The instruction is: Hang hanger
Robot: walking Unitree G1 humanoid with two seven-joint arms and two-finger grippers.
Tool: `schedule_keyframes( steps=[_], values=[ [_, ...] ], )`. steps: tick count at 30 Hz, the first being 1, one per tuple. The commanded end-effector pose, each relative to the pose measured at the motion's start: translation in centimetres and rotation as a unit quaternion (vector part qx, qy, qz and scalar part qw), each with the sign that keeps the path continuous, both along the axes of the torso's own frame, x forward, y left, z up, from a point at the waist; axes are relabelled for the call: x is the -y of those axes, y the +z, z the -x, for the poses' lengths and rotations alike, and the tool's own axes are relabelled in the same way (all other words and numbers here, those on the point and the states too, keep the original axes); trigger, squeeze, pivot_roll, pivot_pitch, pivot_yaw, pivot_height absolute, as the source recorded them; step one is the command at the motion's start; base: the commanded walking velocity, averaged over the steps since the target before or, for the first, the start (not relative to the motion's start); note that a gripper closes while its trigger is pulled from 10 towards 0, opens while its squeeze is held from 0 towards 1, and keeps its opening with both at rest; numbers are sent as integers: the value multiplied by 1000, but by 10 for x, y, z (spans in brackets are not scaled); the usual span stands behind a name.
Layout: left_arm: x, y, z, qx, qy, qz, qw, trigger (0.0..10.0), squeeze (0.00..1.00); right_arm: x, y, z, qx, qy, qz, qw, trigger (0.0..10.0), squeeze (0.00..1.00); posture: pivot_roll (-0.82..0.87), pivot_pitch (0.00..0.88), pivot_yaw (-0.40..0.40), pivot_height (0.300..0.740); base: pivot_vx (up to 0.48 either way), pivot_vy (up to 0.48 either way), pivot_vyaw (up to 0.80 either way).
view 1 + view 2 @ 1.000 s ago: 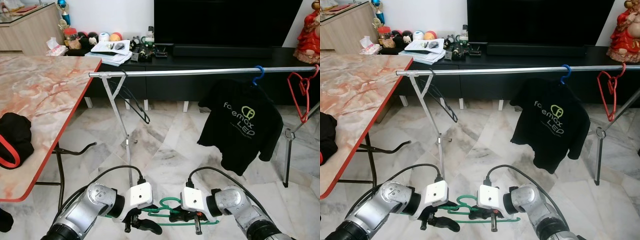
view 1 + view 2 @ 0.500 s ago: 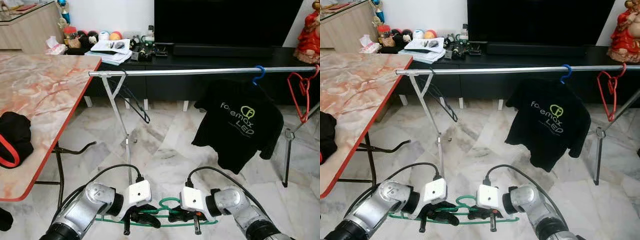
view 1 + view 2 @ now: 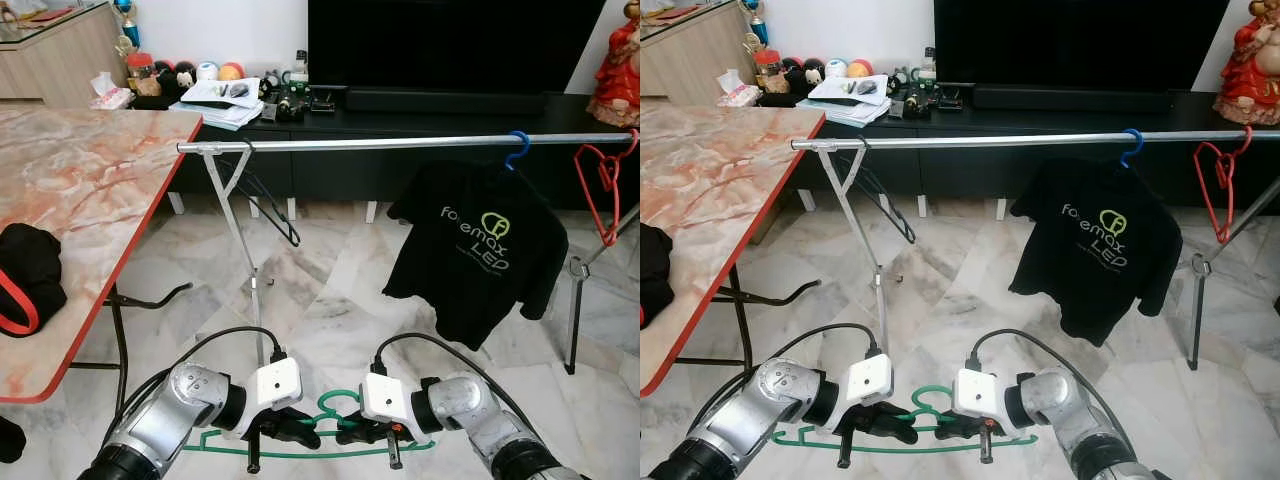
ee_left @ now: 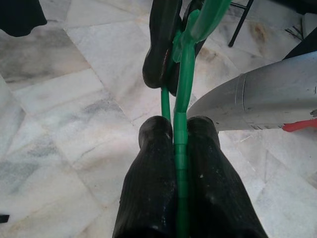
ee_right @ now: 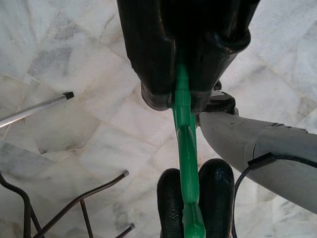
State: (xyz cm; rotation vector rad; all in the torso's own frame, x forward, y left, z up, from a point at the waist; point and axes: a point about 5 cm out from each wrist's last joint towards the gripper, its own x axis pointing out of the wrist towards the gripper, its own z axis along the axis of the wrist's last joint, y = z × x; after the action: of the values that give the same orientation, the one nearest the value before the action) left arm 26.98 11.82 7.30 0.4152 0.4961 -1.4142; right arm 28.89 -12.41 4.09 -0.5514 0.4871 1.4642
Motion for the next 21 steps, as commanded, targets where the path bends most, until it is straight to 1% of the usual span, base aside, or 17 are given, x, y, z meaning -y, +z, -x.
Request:
schedule_keyframes(
  steps=[1,3,4,5,6,7,10,15,17,19,21],
  values=[
    [3,-2,4,-14,-17,-1,1000,0,0,1,9,-8,17,-15,-14,1000,10000,0,-19,78,-4,740,0,0,0],
    [3,-2,4,-14,-17,-1,1000,0,0,1,9,-8,14,-17,-15,1000,10000,0,-19,78,-4,740,0,0,0],
    [2,-2,4,-14,-18,-1,1000,0,0,2,9,-8,10,-19,-15,1000,10000,333,-19,79,-4,740,0,0,0],
    [2,-2,4,-14,-18,-1,1000,0,0,2,9,-8,10,-19,-15,1000,10000,333,-19,79,-4,740,0,0,0],
    [2,-2,4,-13,-18,-1,1000,0,0,2,9,-8,8,-19,-16,1000,10000,831,-18,78,-5,740,0,0,0],
    [2,-2,4,-13,-19,-2,1000,0,0,3,9,-8,5,-20,-16,1000,10000,1000,-18,79,-4,740,0,0,0],
    [1,-2,4,-11,-21,-5,1000,0,0,6,7,-6,-3,-18,-12,1000,10000,1000,-18,79,-4,740,0,0,0],
    [-4,-2,5,-1,-38,-29,999,0,0,13,0,1,-22,-9,4,1000,10000,1000,-19,80,-4,740,0,0,0],
    [-4,-2,5,0,-40,-30,999,0,0,14,-1,2,-23,-8,6,1000,10000,1000,-19,80,-4,740,0,0,0],
    [-10,-8,5,6,-41,-55,998,0,0,21,-10,9,-33,-8,33,999,10000,1000,-16,79,-4,740,0,0,0],
    [-12,-9,5,7,-42,-64,997,0,0,23,-12,10,-34,-10,41,999,10000,1000,-16,80,-4,740,0,0,0]
  ],
)
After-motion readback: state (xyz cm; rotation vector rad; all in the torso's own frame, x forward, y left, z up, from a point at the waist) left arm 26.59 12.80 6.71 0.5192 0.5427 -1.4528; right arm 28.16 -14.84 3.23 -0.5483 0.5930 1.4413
